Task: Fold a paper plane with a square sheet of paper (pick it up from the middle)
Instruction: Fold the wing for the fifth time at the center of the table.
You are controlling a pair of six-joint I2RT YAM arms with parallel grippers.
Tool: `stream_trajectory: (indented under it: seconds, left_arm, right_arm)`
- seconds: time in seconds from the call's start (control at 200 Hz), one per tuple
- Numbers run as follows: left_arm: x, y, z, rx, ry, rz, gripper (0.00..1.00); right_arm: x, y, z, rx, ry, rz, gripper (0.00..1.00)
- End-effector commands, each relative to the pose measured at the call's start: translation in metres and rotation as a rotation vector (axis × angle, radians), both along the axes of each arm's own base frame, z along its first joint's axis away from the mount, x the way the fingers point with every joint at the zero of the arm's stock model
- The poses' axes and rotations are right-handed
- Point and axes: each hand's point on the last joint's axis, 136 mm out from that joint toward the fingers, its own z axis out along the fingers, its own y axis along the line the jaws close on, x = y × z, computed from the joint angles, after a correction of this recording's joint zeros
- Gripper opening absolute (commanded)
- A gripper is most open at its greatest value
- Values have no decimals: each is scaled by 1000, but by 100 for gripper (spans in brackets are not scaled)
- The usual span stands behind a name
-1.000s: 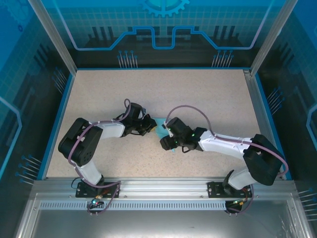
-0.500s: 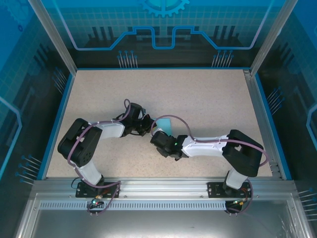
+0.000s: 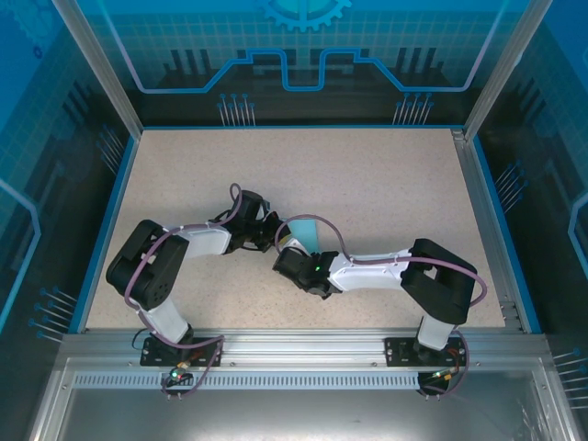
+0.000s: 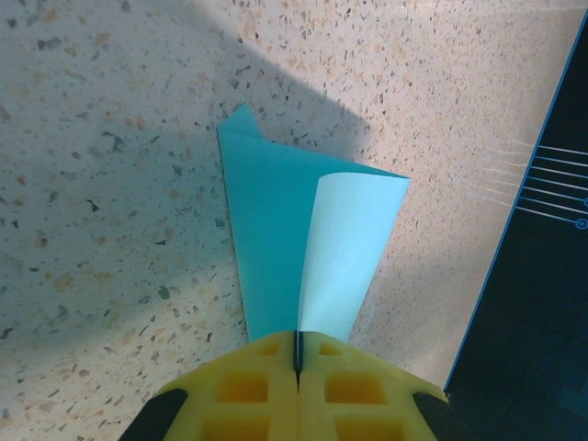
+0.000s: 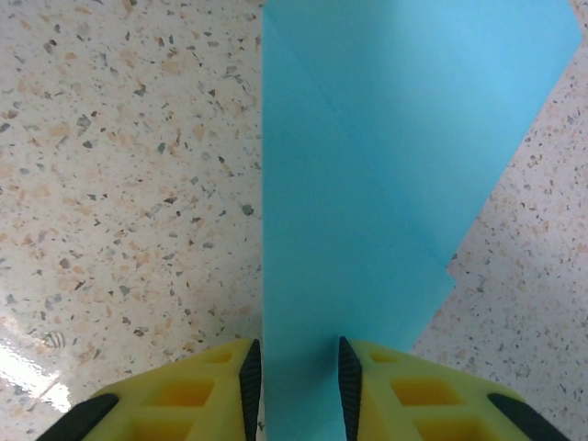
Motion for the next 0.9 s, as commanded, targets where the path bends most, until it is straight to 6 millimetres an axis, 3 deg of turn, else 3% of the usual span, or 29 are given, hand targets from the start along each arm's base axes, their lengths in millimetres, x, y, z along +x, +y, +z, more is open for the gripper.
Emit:
stream_trajectory:
  seconds: [0.0,0.615,0.695,0.895]
  left_arm:
    - [-4,1,6,12,-11,-9,5]
    - [-4,1,11,15,-15,-11,7]
    - [-4,1,13,12,-14,-8,13]
    - [-7,15,15,79,-8,31,43]
  right_arm:
    - [-2,6,6,-2,-19,-6,29]
    - [1,5,8,-13,-38,-10,15]
    - [1,6,7,-8,-33,-5,13]
    - [-1,13,0,81,40,40,11]
